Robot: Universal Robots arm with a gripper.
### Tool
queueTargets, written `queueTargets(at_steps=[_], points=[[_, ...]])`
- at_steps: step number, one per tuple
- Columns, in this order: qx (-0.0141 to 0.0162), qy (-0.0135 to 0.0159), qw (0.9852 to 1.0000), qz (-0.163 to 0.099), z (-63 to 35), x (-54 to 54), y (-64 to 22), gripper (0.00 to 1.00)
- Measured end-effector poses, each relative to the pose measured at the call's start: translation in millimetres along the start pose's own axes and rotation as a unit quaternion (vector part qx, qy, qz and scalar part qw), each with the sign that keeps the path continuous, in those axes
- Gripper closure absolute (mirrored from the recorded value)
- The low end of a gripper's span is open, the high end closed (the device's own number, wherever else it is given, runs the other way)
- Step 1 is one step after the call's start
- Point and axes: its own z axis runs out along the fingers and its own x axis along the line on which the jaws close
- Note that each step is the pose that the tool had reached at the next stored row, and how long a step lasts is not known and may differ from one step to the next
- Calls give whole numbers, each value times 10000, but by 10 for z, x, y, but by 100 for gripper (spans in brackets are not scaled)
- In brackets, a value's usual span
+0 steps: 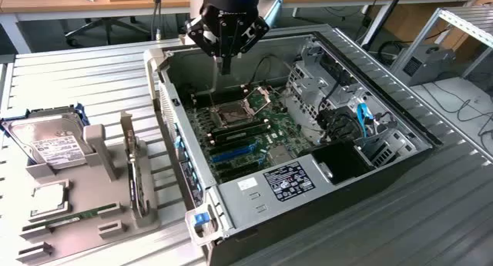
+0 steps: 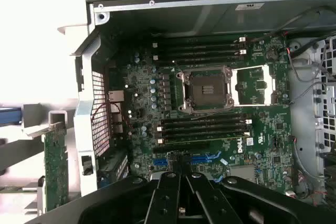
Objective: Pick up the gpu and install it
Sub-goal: 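Reach for the gpu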
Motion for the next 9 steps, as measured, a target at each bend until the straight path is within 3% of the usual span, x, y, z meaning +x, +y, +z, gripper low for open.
queueTargets(at_steps=[9], points=[[0, -1, 10000, 0, -1, 60, -5, 89]])
